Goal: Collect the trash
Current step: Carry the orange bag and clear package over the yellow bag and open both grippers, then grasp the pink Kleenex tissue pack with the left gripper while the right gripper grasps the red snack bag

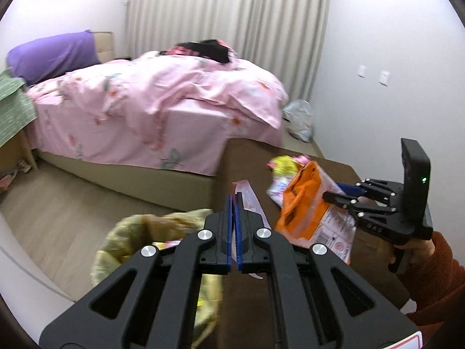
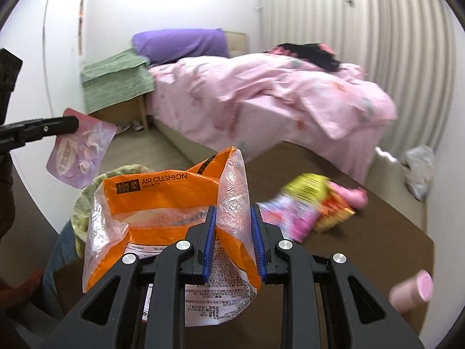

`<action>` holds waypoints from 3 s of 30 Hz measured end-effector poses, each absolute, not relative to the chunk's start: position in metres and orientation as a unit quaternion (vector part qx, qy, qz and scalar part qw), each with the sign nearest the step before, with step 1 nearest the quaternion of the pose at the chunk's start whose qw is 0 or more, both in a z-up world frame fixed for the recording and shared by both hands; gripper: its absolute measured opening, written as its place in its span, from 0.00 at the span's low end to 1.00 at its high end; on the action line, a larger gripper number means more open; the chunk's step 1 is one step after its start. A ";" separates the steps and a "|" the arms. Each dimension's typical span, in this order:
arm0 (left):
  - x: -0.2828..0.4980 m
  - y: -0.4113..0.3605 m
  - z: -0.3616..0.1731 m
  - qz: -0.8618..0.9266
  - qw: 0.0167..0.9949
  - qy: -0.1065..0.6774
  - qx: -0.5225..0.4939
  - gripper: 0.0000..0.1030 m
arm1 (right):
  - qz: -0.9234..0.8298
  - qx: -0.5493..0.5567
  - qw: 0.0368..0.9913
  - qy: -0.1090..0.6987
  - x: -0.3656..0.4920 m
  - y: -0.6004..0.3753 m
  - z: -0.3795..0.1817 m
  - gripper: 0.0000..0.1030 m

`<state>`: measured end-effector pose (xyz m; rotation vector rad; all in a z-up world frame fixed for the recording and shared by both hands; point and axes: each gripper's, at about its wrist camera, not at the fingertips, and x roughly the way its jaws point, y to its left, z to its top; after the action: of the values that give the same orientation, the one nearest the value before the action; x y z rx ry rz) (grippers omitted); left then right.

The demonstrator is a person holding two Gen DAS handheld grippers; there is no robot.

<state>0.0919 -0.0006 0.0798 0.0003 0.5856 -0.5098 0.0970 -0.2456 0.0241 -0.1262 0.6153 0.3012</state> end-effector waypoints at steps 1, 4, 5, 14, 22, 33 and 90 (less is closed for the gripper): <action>0.095 0.010 0.080 -0.239 0.928 0.286 -0.006 0.02 | 0.156 -0.066 0.937 0.304 0.104 -0.235 0.023 0.22; 0.105 0.037 0.073 -0.213 0.932 0.293 -0.028 0.02 | 0.180 -0.083 0.928 0.315 0.128 -0.196 0.019 0.22; 0.109 0.046 0.068 -0.205 0.932 0.298 -0.037 0.02 | 0.190 -0.086 0.924 0.321 0.138 -0.182 0.017 0.22; 0.141 0.088 0.012 -0.168 0.922 0.339 -0.078 0.02 | 0.268 -0.092 0.882 0.376 0.212 -0.087 -0.025 0.22; 0.164 0.099 -0.066 -0.140 0.895 0.417 -0.075 0.02 | 0.329 -0.030 0.830 0.450 0.238 -0.072 -0.062 0.22; 0.162 0.086 -0.100 -0.144 0.876 0.460 -0.038 0.02 | 0.325 -0.100 0.804 0.488 0.238 -0.042 -0.085 0.22; 0.305 -0.264 -0.065 -0.360 0.805 0.471 0.014 0.45 | 0.003 0.022 0.942 0.335 0.095 -0.400 -0.044 0.67</action>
<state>0.3047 -0.2638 -0.0647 0.0306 1.0074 -0.7704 0.0950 -0.4001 -0.0443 0.0439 0.6829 0.0060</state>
